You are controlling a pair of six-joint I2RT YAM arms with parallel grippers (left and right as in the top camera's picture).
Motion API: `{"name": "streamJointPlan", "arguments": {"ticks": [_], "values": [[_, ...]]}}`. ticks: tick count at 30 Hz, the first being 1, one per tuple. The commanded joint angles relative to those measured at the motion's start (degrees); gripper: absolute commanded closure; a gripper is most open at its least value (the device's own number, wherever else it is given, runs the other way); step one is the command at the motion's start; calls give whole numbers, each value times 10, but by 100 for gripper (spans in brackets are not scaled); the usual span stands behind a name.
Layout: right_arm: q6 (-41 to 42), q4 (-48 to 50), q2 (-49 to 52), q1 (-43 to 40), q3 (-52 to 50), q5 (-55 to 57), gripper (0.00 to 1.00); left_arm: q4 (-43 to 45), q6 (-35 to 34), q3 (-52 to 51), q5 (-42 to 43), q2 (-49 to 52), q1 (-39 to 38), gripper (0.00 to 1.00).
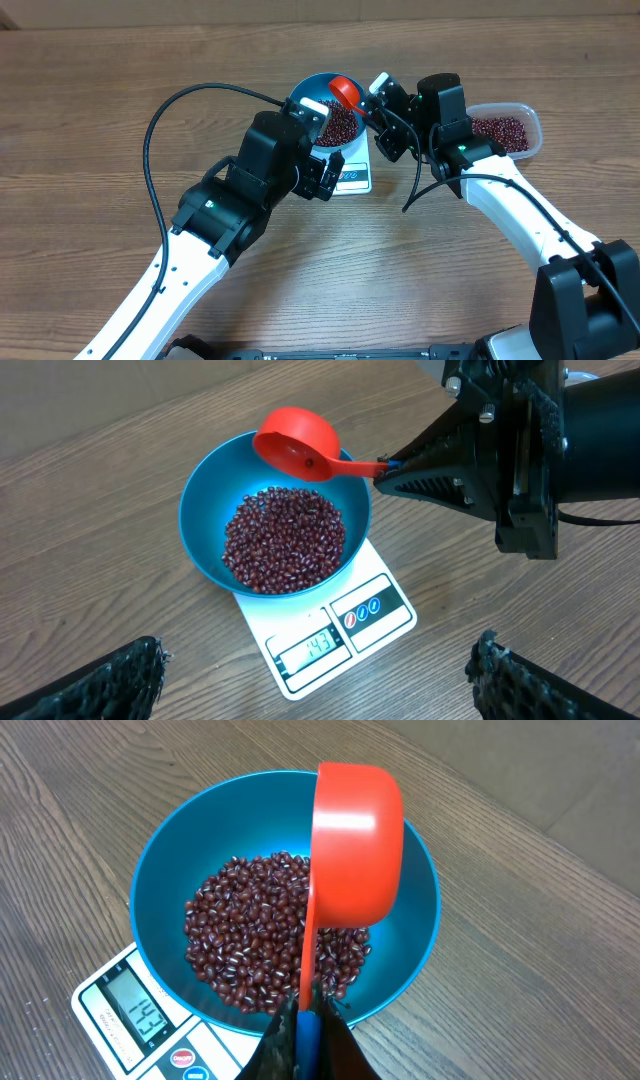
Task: Scoop item into bowl and weigh 150g on scale
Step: 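Tilt the scoop slowly over the blue bowl to trickle beans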
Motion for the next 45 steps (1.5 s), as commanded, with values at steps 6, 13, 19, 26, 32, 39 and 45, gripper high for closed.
{"name": "streamJointPlan", "arguments": {"ticks": [6, 13, 19, 26, 32, 39, 45], "values": [[-3, 3, 3, 1, 3, 4, 96, 0, 7, 14, 7, 3, 3, 1], [-3, 3, 3, 1, 3, 4, 96, 0, 7, 14, 7, 3, 3, 0], [-3, 3, 3, 1, 3, 4, 96, 0, 7, 14, 7, 3, 3, 1], [-49, 4, 3, 1, 3, 3, 96, 0, 7, 14, 7, 3, 3, 1], [-97, 7, 2, 1, 3, 4, 96, 0, 7, 14, 7, 3, 3, 0], [-97, 17, -11, 1, 4, 4, 96, 0, 7, 14, 7, 3, 3, 1], [-91, 16, -17, 1, 4, 4, 96, 0, 7, 14, 7, 3, 3, 0]]}}
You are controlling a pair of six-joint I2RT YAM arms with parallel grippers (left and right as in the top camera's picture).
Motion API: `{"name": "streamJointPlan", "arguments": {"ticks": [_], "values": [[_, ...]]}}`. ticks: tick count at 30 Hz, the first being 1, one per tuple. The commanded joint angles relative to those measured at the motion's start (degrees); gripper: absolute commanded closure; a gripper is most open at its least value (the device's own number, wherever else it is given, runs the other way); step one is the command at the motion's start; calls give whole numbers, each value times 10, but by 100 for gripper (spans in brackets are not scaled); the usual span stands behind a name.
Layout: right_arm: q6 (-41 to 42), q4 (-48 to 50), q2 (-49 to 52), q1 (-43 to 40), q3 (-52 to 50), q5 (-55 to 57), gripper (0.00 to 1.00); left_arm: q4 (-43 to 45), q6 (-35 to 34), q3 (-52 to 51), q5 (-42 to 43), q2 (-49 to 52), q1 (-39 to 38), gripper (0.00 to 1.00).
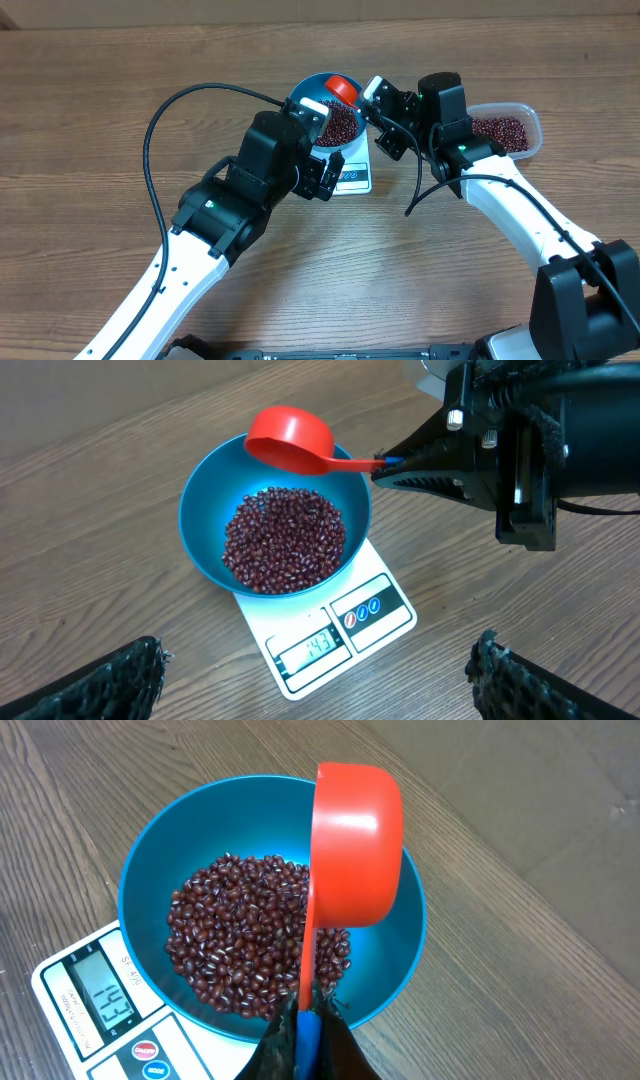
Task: Scoop item into bowl and weigh 150g on scale
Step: 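Tilt the scoop slowly over the blue bowl to trickle beans, then return the scoop with the right gripper to the bean tub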
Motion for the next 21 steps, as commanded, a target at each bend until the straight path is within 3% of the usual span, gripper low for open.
{"name": "streamJointPlan", "arguments": {"ticks": [1, 11, 21], "values": [[6, 3, -19, 1, 4, 6, 96, 0, 7, 14, 7, 3, 3, 0], [133, 1, -76, -6, 4, 74, 96, 0, 7, 14, 7, 3, 3, 0], [215, -68, -166, -95, 4, 79, 96, 0, 7, 14, 7, 3, 3, 0]]}}
